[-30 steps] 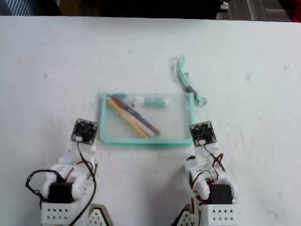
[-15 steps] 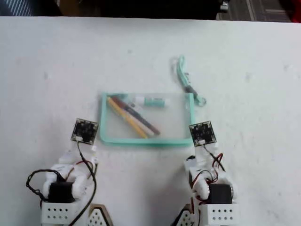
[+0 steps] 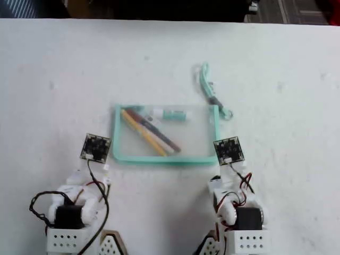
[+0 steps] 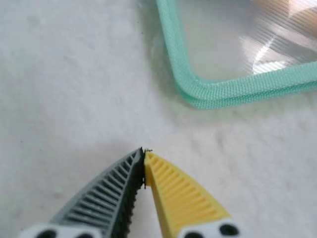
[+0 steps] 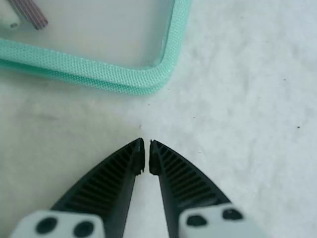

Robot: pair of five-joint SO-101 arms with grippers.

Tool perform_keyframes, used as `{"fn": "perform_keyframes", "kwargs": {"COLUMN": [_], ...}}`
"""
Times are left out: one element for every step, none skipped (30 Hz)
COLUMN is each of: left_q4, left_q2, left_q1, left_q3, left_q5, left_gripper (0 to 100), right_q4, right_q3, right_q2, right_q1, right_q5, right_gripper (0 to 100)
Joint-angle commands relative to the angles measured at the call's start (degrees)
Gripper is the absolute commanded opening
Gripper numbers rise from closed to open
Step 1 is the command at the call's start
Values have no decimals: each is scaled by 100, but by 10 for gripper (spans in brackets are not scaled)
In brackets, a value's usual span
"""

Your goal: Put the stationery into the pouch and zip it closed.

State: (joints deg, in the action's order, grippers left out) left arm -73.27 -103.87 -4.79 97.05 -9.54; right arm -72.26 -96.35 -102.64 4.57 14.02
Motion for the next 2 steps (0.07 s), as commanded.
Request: {"fn": "perform_keyframes", "kwargs": {"left_q4": [-35, -35], "left_q2": [-31, -31], "left_q1": [4, 4], "left_q3": [-9, -9], "left_q5": [9, 9], "left_gripper": [24, 24], "right_q4": [-40, -40], "right_q3": [-53, -53], "right_q2": [-40, -40], "right_q1": [-40, -40], "right_q5": [44, 44], "right_gripper": [17, 17]}}
